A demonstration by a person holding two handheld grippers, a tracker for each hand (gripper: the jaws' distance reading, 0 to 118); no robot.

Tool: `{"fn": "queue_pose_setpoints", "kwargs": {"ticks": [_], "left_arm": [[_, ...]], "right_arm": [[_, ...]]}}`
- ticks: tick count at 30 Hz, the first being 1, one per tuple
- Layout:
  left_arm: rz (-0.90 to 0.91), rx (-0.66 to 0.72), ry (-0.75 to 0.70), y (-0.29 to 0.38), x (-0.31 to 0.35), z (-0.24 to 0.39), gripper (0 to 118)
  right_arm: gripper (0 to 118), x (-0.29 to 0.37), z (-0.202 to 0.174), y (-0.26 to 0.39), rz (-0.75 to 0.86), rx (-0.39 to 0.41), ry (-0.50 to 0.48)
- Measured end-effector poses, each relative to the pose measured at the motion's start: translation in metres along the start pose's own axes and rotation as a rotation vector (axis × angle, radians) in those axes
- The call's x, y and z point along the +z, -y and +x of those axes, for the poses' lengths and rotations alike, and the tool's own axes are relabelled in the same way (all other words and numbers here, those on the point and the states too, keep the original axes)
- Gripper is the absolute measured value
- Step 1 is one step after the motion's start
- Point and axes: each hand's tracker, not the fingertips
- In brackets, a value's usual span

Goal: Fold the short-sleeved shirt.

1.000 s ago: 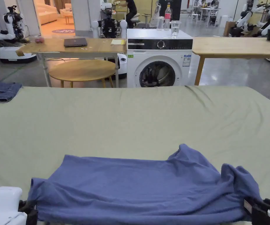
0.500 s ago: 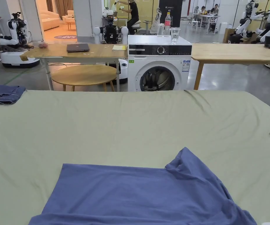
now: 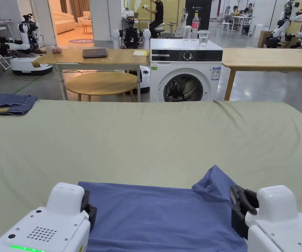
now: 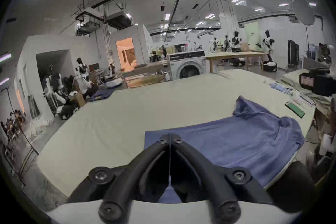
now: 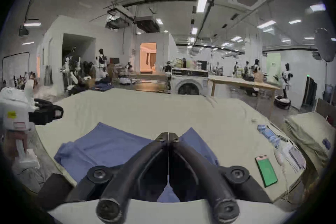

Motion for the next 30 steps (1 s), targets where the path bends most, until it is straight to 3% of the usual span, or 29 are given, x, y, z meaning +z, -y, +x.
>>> {"fn": "queue_pose_setpoints", "kwargs": {"ticks": [5,13,14,15,16,17,18,24,25,26,28,29,30], "left_arm": [[-0.054,0.015,-0.016,0.012,-0.016,-0.007,0],[-0.185,0.039,-0.005,0.021,-0.111,-0.040,0],[-0.201,0.037,-0.016,0.020,-0.127,-0.045,10],[-0.220,0.041,-0.013,0.013,-0.145,-0.051,41],[-0.270,0.078,-0.008,0.012,-0.168,-0.058,83],[-0.304,0.099,0.001,0.011,-0.189,-0.064,114],[-0.317,0.118,0.001,0.010,-0.210,-0.071,116],[-0.469,0.125,-0.034,0.008,-0.305,-0.083,113],[-0.506,0.144,-0.028,0.009,-0.316,-0.085,105],[-0.534,0.146,-0.010,0.011,-0.324,-0.084,87],[-0.549,0.080,0.013,0.008,-0.318,-0.071,82],[-0.517,0.048,0.027,0.003,-0.311,-0.068,62],[-0.520,0.050,0.090,-0.002,-0.306,-0.068,39]], "right_arm": [[0,-0.015,0.001,0.007,-0.023,-0.001,0.013],[0,-0.055,0.024,0.017,-0.086,-0.022,0.045],[0,-0.061,0.028,0.018,-0.098,-0.024,0.049],[0,-0.068,0.034,0.019,-0.110,-0.027,0.059],[0,-0.073,0.038,0.020,-0.118,-0.027,0.069],[0,-0.078,0.042,0.020,-0.125,-0.029,0.078],[0,-0.084,0.048,0.021,-0.136,-0.031,0.091],[0,-0.120,0.091,0.027,-0.236,-0.078,0.140],[0,-0.126,0.100,0.029,-0.246,-0.117,0.146],[0,-0.133,0.109,0.029,-0.259,-0.138,0.156],[0,-0.154,0.126,0.029,-0.308,-0.150,0.186],[7,-0.165,0.134,0.030,-0.336,-0.157,0.184],[25,-0.180,0.143,0.031,-0.367,-0.166,0.164]]}}
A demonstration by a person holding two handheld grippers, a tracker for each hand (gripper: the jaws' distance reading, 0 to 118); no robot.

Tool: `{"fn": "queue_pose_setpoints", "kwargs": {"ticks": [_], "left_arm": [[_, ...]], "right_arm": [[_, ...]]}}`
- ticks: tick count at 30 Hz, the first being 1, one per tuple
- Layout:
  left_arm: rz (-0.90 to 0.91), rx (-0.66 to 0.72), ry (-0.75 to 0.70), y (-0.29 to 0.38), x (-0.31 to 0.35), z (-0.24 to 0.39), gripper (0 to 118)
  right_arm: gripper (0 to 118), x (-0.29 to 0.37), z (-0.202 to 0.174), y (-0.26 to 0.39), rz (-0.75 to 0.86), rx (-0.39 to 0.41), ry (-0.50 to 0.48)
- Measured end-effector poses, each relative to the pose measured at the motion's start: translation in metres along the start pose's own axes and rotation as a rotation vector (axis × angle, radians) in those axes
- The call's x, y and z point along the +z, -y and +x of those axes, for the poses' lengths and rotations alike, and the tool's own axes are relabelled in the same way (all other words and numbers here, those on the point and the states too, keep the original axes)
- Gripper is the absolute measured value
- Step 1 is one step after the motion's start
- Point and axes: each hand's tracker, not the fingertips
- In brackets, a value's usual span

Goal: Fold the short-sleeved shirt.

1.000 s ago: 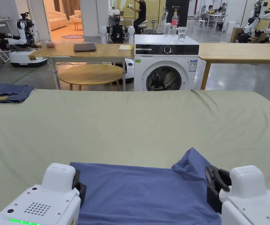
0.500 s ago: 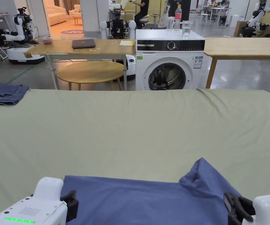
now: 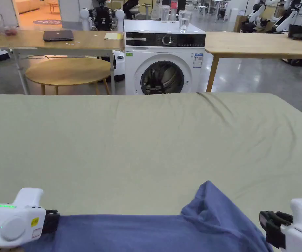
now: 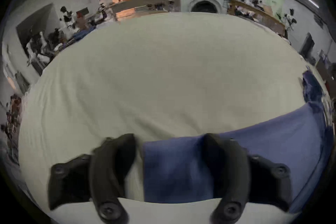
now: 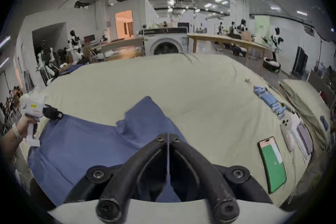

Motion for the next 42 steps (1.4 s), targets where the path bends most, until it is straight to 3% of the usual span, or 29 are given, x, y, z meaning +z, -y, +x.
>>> {"fn": "queue_pose_setpoints", "kwargs": {"ticks": [1,2,3,7,11,12,13,15,16,19,26,30,37,42], "left_arm": [[0.013,0.012,0.007,-0.001,0.013,-0.001,5],[0.052,0.004,-0.001,-0.001,0.022,0.002,0],[0.083,0.000,0.001,0.000,0.033,0.007,0],[0.121,-0.026,-0.017,-0.005,0.064,0.018,0],[0.138,-0.037,-0.022,-0.006,0.075,0.023,0],[0.139,-0.036,-0.022,-0.004,0.074,0.021,0],[0.140,-0.035,-0.024,-0.002,0.073,0.019,0],[0.145,-0.026,-0.024,0.000,0.079,0.019,0],[0.146,-0.020,-0.023,0.003,0.079,0.018,0],[0.170,-0.015,-0.032,0.009,0.095,0.020,0],[0.329,0.011,0.009,0.045,0.199,0.019,0],[0.353,0.006,0.037,0.098,0.240,0.008,0],[0.158,0.104,0.069,0.219,0.228,-0.004,0],[0.110,0.169,0.043,0.252,0.208,-0.003,0]], "right_arm": [[54,-0.015,0.004,-0.005,-0.025,-0.003,-0.023],[100,-0.029,0.004,-0.008,-0.052,-0.005,-0.055],[118,-0.048,0.004,-0.011,-0.108,0.017,-0.021],[118,-0.104,-0.003,-0.011,-0.225,0.117,0.010],[96,-0.129,-0.009,0.005,-0.424,0.104,0.004],[92,-0.119,-0.009,0.004,-0.342,0.084,0.021],[80,-0.110,-0.009,0.000,-0.304,0.072,0.006],[1,-0.093,-0.008,-0.001,-0.253,0.068,-0.037],[0,-0.087,-0.006,-0.003,-0.225,0.046,-0.057],[0,-0.059,-0.011,-0.008,-0.168,0.112,-0.033],[0,0.060,-0.014,-0.015,0.040,0.158,-0.066],[0,0.124,-0.006,0.012,0.080,0.117,-0.102],[0,0.161,-0.004,0.121,-0.026,0.104,-0.102],[1,0.147,-0.007,0.168,-0.142,0.092,-0.083]]}}
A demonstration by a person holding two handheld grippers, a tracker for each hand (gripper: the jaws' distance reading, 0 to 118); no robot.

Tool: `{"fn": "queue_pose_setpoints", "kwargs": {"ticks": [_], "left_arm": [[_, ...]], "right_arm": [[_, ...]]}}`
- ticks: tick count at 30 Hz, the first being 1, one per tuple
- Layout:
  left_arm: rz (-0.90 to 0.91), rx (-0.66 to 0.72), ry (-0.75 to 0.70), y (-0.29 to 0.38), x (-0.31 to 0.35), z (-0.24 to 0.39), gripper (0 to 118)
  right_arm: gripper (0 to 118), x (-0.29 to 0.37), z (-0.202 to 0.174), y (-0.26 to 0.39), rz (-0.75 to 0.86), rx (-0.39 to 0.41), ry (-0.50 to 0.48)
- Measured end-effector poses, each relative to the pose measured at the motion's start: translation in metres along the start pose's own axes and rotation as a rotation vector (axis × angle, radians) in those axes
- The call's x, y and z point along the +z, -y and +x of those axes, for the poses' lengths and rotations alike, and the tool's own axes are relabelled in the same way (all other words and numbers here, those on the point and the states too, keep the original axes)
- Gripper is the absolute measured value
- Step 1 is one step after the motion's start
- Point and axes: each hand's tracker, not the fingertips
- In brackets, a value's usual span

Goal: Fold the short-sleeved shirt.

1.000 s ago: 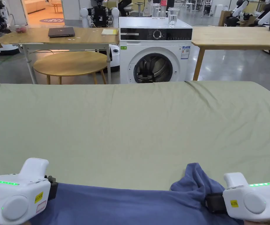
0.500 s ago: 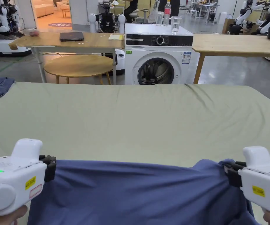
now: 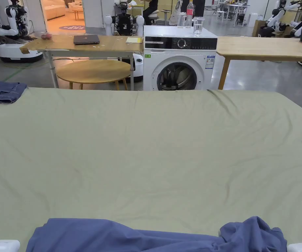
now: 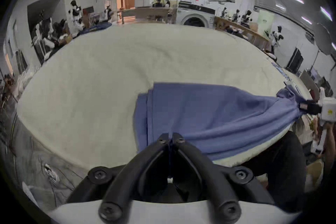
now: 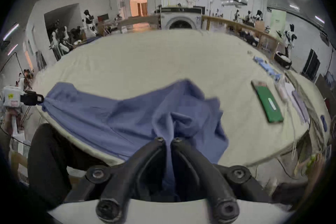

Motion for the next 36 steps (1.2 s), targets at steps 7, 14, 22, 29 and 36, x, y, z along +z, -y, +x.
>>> {"fn": "queue_pose_setpoints", "kwargs": {"ticks": [7,14,22,29,36], "left_arm": [[0.288,-0.128,-0.009,-0.068,0.039,0.057,111],[0.538,-0.227,-0.037,-0.122,0.051,0.124,102],[0.506,-0.236,-0.046,-0.110,0.054,0.130,0],[0.404,-0.070,-0.087,-0.088,0.050,0.052,0],[0.233,0.251,0.060,-0.036,0.034,-0.058,33]], "right_arm": [[116,0.044,-0.030,-0.069,0.285,0.005,-0.073],[109,0.067,-0.086,-0.122,0.602,0.012,0.002],[0,0.051,-0.093,-0.115,0.586,0.005,-0.008],[0,0.044,-0.095,-0.111,0.550,-0.003,-0.014],[0,0.030,-0.120,-0.108,0.512,0.009,-0.060]]}}
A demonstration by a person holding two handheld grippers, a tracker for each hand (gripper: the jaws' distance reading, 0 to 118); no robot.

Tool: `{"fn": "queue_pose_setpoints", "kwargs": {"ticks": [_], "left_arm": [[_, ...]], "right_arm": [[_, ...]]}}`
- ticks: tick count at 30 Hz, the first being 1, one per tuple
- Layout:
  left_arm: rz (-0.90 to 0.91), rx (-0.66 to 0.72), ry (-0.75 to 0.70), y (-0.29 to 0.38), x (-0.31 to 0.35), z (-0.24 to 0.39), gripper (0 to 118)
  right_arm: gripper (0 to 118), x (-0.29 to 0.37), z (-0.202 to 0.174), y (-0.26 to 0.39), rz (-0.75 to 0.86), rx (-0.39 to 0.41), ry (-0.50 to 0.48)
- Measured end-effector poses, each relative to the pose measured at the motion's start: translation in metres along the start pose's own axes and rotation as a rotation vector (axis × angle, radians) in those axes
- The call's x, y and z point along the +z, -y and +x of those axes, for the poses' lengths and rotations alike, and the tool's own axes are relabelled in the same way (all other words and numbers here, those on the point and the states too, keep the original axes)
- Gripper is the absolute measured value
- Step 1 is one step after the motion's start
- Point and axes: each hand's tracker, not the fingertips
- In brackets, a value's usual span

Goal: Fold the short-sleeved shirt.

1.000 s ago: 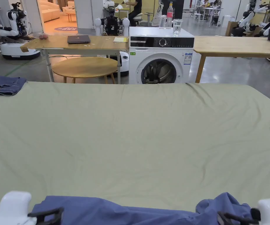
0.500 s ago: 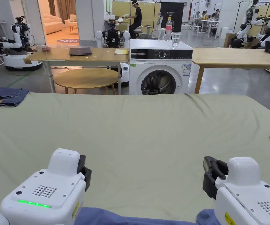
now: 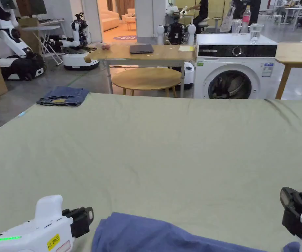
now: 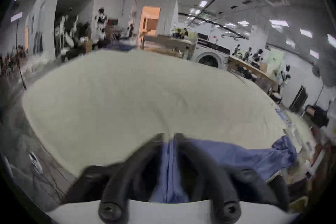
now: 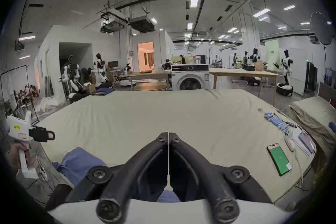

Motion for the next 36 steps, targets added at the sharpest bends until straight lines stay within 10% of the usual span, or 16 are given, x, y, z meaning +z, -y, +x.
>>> {"fn": "queue_pose_setpoints", "kwargs": {"ticks": [2,13,14,16,17,28,36], "left_arm": [[-0.074,0.097,0.117,0.010,-0.005,-0.022,115],[-0.280,0.767,0.807,0.065,-0.108,-0.064,117],[-0.288,0.800,0.785,0.071,-0.118,-0.056,101],[-0.280,0.817,0.741,0.068,-0.130,-0.046,13],[-0.337,0.780,0.627,0.067,-0.136,-0.038,1],[-0.066,0.481,0.240,0.000,-0.069,-0.088,1],[-0.041,-0.314,0.041,-0.021,-0.033,0.046,1]], "right_arm": [[0,-0.002,-0.008,0.002,-0.008,0.008,-0.011],[0,0.000,-0.012,-0.001,-0.032,0.032,-0.015],[0,0.001,-0.011,-0.002,-0.031,0.033,-0.011],[0,0.002,-0.011,-0.003,-0.028,0.036,-0.003],[0,0.002,-0.010,-0.005,-0.027,0.038,0.000],[0,0.000,-0.013,0.003,-0.051,0.042,-0.012],[0,0.004,-0.021,0.006,-0.050,0.040,-0.040]]}}
